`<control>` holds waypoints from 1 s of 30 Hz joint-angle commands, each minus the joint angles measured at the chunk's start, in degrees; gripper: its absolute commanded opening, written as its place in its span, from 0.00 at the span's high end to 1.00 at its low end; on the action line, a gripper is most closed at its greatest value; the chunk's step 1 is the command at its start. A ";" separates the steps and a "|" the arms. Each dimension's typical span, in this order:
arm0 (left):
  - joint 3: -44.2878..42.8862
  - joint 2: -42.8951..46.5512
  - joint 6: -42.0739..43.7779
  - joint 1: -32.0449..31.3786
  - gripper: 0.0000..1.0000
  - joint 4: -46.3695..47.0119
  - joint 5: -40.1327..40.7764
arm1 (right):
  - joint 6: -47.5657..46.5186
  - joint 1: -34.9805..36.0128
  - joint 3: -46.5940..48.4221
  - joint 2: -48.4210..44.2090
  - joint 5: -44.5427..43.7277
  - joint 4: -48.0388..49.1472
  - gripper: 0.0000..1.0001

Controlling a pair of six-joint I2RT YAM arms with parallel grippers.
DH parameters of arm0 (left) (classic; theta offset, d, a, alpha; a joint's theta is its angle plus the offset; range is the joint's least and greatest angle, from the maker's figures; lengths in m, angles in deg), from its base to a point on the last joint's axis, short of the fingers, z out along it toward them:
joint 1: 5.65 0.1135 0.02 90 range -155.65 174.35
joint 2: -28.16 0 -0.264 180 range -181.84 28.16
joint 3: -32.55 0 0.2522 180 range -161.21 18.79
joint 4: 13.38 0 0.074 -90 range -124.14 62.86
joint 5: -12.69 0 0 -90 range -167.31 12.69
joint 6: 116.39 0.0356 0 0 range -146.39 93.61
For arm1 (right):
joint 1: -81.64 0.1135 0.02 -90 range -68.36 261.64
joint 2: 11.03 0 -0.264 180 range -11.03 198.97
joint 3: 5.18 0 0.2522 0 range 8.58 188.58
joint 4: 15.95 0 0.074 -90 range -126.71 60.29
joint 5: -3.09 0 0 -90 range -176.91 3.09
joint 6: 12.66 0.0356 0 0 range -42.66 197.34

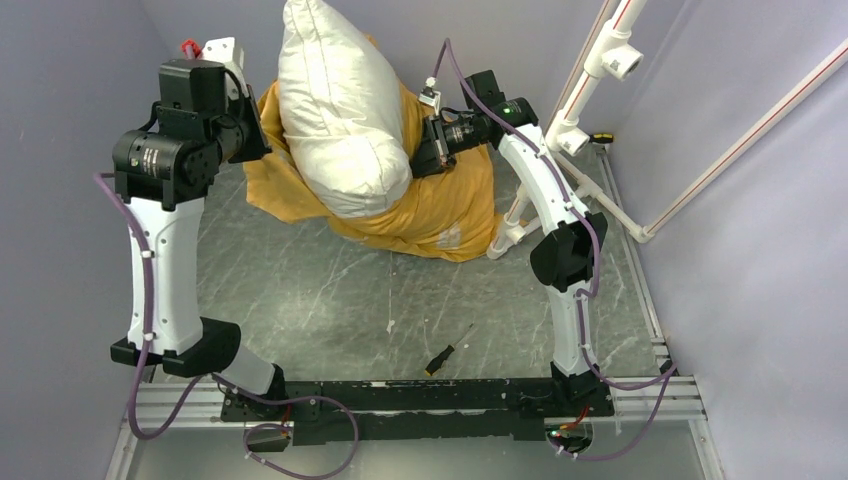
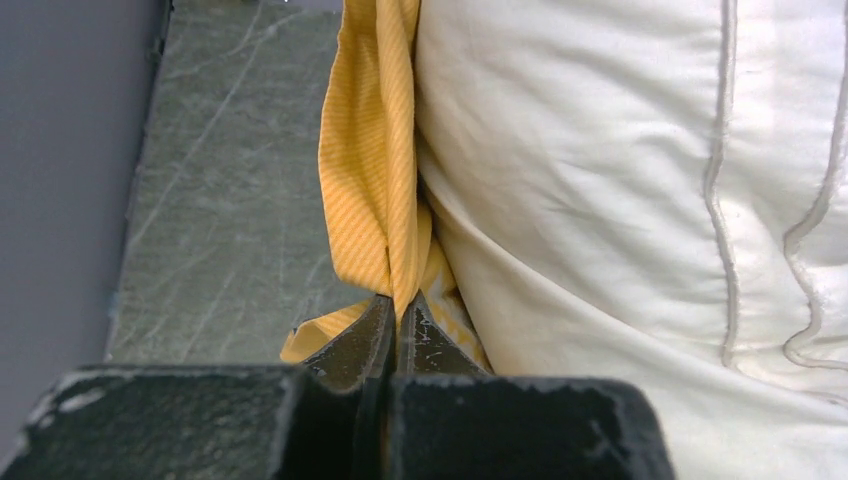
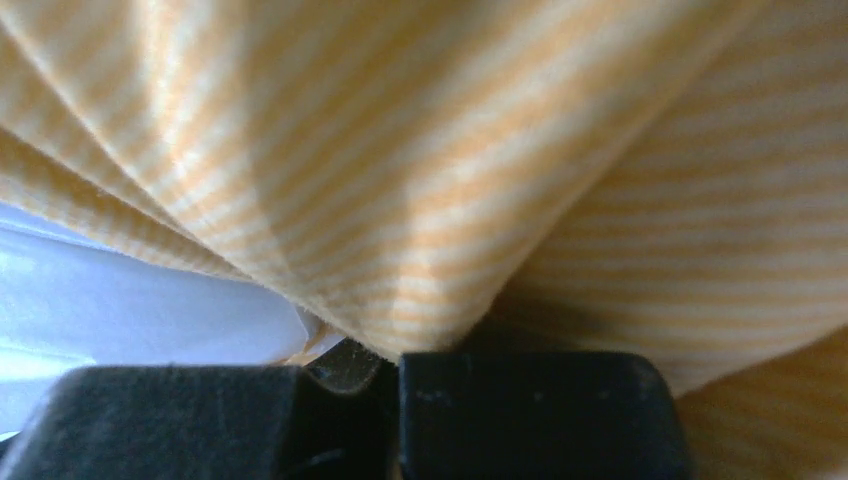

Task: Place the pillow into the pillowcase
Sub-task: Stuff the pillow into the pillowcase.

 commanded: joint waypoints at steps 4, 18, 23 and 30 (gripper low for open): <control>-8.09 5.57 9.04 1.88 1.00 21.85 6.16 | -3.04 -3.49 -3.01 4.69 -9.85 -4.73 1.00; -12.10 4.46 11.31 1.88 1.00 34.69 -6.94 | -1.53 2.25 -1.84 7.34 -9.32 -2.81 1.00; -11.04 2.77 6.39 1.88 1.00 39.63 -16.30 | -1.57 3.79 -1.39 8.41 -9.49 -3.37 1.00; -7.92 -0.82 -2.21 1.88 1.00 42.60 -27.57 | -1.79 5.24 -5.04 7.96 -10.53 -3.08 1.00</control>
